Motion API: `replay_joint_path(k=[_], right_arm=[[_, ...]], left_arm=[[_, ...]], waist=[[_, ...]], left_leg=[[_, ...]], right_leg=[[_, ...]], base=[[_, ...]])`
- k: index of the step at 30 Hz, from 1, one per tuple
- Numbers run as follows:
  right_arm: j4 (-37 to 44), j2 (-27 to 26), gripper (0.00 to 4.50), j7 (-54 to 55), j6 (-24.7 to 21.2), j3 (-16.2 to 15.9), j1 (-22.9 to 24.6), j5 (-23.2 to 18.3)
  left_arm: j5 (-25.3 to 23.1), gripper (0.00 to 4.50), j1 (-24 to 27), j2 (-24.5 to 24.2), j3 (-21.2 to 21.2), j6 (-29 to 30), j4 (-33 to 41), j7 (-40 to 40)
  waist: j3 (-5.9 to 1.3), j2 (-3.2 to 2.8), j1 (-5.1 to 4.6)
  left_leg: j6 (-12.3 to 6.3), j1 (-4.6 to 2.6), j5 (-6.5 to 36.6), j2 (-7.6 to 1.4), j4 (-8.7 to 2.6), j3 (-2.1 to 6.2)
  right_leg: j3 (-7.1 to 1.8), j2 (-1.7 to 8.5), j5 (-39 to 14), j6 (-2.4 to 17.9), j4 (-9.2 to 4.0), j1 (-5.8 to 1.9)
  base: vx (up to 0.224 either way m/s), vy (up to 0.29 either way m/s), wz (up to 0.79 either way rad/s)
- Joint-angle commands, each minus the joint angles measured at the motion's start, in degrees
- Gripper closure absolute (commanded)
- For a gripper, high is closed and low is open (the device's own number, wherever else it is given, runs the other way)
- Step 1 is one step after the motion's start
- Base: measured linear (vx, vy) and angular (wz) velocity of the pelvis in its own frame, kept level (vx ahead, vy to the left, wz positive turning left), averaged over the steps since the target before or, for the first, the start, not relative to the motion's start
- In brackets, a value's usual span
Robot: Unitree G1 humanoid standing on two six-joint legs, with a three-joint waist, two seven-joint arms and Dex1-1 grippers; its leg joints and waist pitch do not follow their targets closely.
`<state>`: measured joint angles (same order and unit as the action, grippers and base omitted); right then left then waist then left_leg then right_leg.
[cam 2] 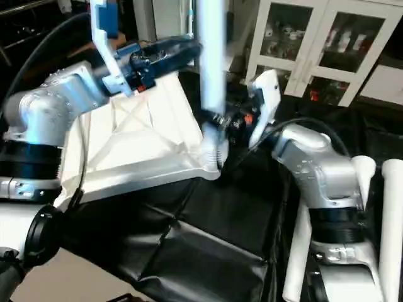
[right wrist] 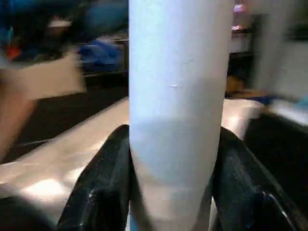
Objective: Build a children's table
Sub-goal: Insert table leg to table base
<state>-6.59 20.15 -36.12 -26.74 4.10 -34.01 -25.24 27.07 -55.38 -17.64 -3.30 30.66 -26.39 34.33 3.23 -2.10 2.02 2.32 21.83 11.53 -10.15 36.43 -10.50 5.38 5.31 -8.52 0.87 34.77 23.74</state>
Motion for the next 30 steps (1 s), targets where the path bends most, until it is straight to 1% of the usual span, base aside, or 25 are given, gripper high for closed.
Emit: replay_joint_path(k=[1,2,3,4,5,6,7,8,9,10,11,13,15,16,17,18,19,20,21,22,23,25,26,27,30], right_arm=[[-0.1,-2.1,2.69,4.8,3.8,2.1,1.1,1.8],[0.5,-4.0,2.69,5.4,3.8,3.0,1.9,0.2],[0.5,-4.0,2.69,5.4,3.8,3.0,1.9,0.2],[0.6,-4.5,2.69,5.5,3.7,3.3,2.1,-0.3],[-0.4,-6.5,2.69,6.1,4.8,4.5,2.5,-2.1],[-1.4,-7.3,2.69,6.4,5.7,5.1,2.4,-2.8],[-2.0,-7.7,2.69,6.6,6.4,5.4,2.4,-3.0],[-3.8,-7.9,2.69,6.6,7.8,5.8,2.0,-3.0],[-6.0,-7.8,2.69,6.3,9.0,6.0,1.7,-2.8],[-7.6,-7.7,2.69,6.0,9.9,6.1,1.5,-2.8],[-8.2,-7.6,2.69,5.9,10.2,6.2,1.4,-2.7],[-9.2,-7.7,2.69,5.5,11.1,6.2,1.3,-2.5],[-9.4,-8.4,2.69,5.1,12.0,6.5,1.4,-2.8],[-9.1,-9.0,2.69,5.0,12.3,6.7,1.6,-2.7],[-8.7,-9.7,2.69,5.0,12.4,6.9,1.8,-2.6],[-8.5,-9.9,2.69,5.0,12.5,6.9,1.9,-2.5],[-7.8,-10.8,2.69,5.7,12.5,7.0,2.2,-2.2],[-7.7,-11.0,2.69,6.0,12.5,7.0,2.2,-2.2],[-7.6,-11.8,2.69,7.8,12.7,7.8,1.4,-2.3],[-7.6,-11.8,2.69,7.8,12.7,7.8,1.4,-2.3],[-7.6,-12.4,2.69,9.2,12.7,8.4,0.6,-2.6],[-7.0,-13.3,2.69,10.1,10.8,9.0,-1.6,-5.4],[-6.8,-13.4,2.69,10.0,10.2,9.0,-2.1,-6.1],[-7.0,-13.3,2.69,9.5,10.0,8.2,-2.8,-6.3],[-7.4,-13.3,2.69,9.3,10.6,7.6,-3.0,-6.0]], left_arm=[[-7.0,0.8,3.5,-2.2,2.0,-3.3,-2.4,-6.2],[-8.3,0.8,5.7,-3.0,2.5,-4.2,-1.7,-6.5],[-8.3,0.8,5.7,-3.0,2.5,-4.2,-1.7,-6.5],[-8.5,0.8,6.2,-3.2,2.5,-4.3,-1.5,-6.5],[-10.0,0.8,9.3,-4.1,4.7,-6.0,0.3,-3.9],[-10.8,0.8,10.8,-4.5,6.3,-7.1,1.2,-2.0],[-11.4,0.8,11.6,-4.8,7.3,-7.7,1.7,-0.8],[-12.6,0.8,13.2,-5.0,9.5,-10.1,2.5,1.9],[-11.4,0.8,15.0,-4.3,10.2,-9.7,3.8,4.5],[-10.5,0.8,16.3,-3.7,10.7,-9.4,4.7,6.3],[-10.0,0.8,16.9,-3.4,10.8,-9.1,5.2,7.2],[-9.9,0.8,18.0,-3.0,11.6,-9.8,5.8,8.4],[-10.4,0.8,20.3,-2.8,14.4,-10.4,7.1,10.3],[-11.1,0.8,21.0,-2.1,15.1,-11.4,7.0,9.4],[-11.8,0.8,21.5,-1.3,15.6,-12.3,6.7,8.3],[-12.0,0.8,21.6,-0.9,15.6,-12.6,6.7,7.7],[-12.0,0.8,20.6,1.3,15.0,-12.6,7.0,4.6],[-11.9,0.8,20.4,1.7,14.8,-12.4,7.2,4.2],[-9.9,0.8,19.8,3.3,14.8,-10.2,9.5,4.7],[-9.9,0.8,19.8,3.3,14.8,-10.2,9.5,4.7],[-8.3,0.8,19.8,4.0,15.2,-8.4,11.0,6.1],[-4.2,0.8,19.6,6.7,15.6,-4.8,13.2,9.4],[-3.3,0.8,19.5,7.5,15.6,-4.0,13.5,10.2],[-2.0,0.8,19.7,7.9,17.2,-2.2,15.5,13.5],[-1.2,0.8,19.8,8.1,18.0,-0.5,16.9,15.5]], waist=[[-4.64,0.25,-0.36],[-4.79,0.21,-0.78],[-4.88,0.04,-0.74],[-5.14,-0.13,-0.85],[-5.26,-0.15,-0.78],[-5.23,-0.34,-0.85],[-5.22,-0.27,-0.84],[-5.15,-0.47,-0.61],[-5.03,-0.5,-0.65],[-4.94,-0.44,-0.37],[-4.71,0.07,-0.28],[-4.63,-0.12,-0.25],[-4.64,-0.04,-0.4],[-4.56,1.27,-0.66],[-4.55,0.88,-0.47],[-4.39,0.63,-0.55],[-4.5,1.19,-0.51],[-4.45,0.99,-0.45],[-4.43,0.94,-0.44],[-4.38,1.3,-0.34],[-4.37,1.31,-0.4],[-4.35,1.32,-0.39],[-4.37,1.3,-0.4],[-4.39,1.11,-0.4],[-4.31,1.3,-0.47]], left_leg=[[-0.06,-0.48,9.4,-2.1,-4.51,1.38],[-0.55,-0.33,8.4,-1.97,-4.49,1.38],[-0.81,-0.55,8.4,-2.14,-4.53,1.39],[-1.32,-0.79,7.2,-2.16,-4.29,1.3],[-2.5,-0.4,5.0,-2.41,-4.35,1.45],[-3.25,-0.59,4.9,-2.47,-4.34,1.33],[-3.44,-0.66,4.9,-2.49,-4.28,1.25],[-3.55,-0.84,5.1,-2.56,-4.36,1.21],[-3.28,-0.83,5.6,-2.66,-4.45,1.18],[-2.4,-0.95,7.1,-2.71,-4.51,1.05],[-1.82,-1.17,8.6,-2.67,-4.66,0.8],[-1.38,-1.0,9.4,-2.59,-4.78,0.89],[-1.25,-0.89,10.2,-2.54,-4.83,0.99],[-1.53,-0.71,10.1,-2.61,-4.87,0.82],[-1.68,-0.69,9.9,-2.54,-4.79,0.9],[-1.83,-0.66,10.2,-2.52,-4.79,0.87],[-1.92,-0.62,9.8,-2.57,-4.73,0.87],[-1.89,-0.72,9.4,-2.59,-4.7,0.86],[-1.91,-0.77,9.5,-2.6,-4.73,0.86],[-1.74,-0.73,9.4,-2.71,-4.82,0.93],[-1.48,-0.79,9.4,-2.74,-4.84,0.9],[-1.52,-0.75,9.0,-2.62,-4.8,0.81],[-1.85,-0.86,9.0,-2.58,-4.78,0.72],[-2.12,-0.77,8.6,-2.57,-4.78,0.79],[-2.57,-0.62,8.1,-2.55,-4.76,0.67]], right_leg=[[-2.44,2.88,-16.9,8.1,-4.18,-3.66],[-2.39,2.7,-15.7,8.2,-4.09,-3.83],[-2.47,2.82,-15.0,8.7,-4.07,-3.71],[-2.48,2.7,-12.2,10.3,-3.75,-3.47],[-2.58,2.93,-8.6,11.7,-3.27,-3.64],[-2.52,2.89,-7.5,12.7,-3.2,-3.35],[-2.55,2.86,-7.1,13.1,-3.2,-3.28],[-2.55,2.9,-7.1,13.6,-3.29,-3.16],[-2.59,2.91,-7.5,13.7,-3.19,-3.13],[-2.67,3.23,-8.7,14.2,-3.24,-3.15],[-2.77,3.05,-10.5,13.9,-3.64,-2.98],[-2.84,3.08,-11.8,13.4,-3.56,-3.14],[-2.91,3.21,-13.3,12.4,-3.78,-3.3],[-2.97,3.2,-13.8,12.1,-3.92,-3.33],[-3.01,3.33,-14.4,12.0,-3.69,-3.36],[-3.03,3.36,-16.3,11.3,-4.06,-3.2],[-3.03,3.4,-17.0,10.8,-3.96,-3.3],[-3.02,3.37,-17.4,10.6,-4.16,-3.1],[-2.96,3.32,-17.8,10.6,-4.21,-3.01],[-2.97,3.46,-18.4,10.6,-4.13,-3.01],[-2.98,3.45,-18.6,10.6,-4.1,-2.93],[-3.02,3.45,-18.3,11.0,-4.09,-2.92],[-2.97,3.17,-17.7,11.1,-4.09,-2.72],[-2.96,3.18,-17.1,11.2,-3.99,-2.84],[-3.05,3.12,-16.0,11.1,-3.94,-2.91]], base=[[0.0,0.0,0.0],[0.0,0.0,0.0],[0.0,0.0,0.0],[0.0,0.0,0.0],[0.0,0.0,0.0],[0.0,0.0,0.0],[0.0,0.0,0.0],[0.0,0.0,0.0],[0.0,0.0,0.0],[0.0,0.0,0.0],[0.0,0.0,0.0],[0.0,0.0,0.0],[0.0,0.0,0.0],[0.0,0.0,0.0],[0.0,0.0,0.0],[0.0,0.0,0.0],[0.0,0.0,0.0],[0.0,0.0,0.0],[0.0,0.0,0.0],[0.0,0.0,0.0],[0.0,0.0,0.0],[0.0,0.0,0.0],[0.0,0.0,0.0],[0.0,0.0,0.0],[0.0,0.0,0.0]])
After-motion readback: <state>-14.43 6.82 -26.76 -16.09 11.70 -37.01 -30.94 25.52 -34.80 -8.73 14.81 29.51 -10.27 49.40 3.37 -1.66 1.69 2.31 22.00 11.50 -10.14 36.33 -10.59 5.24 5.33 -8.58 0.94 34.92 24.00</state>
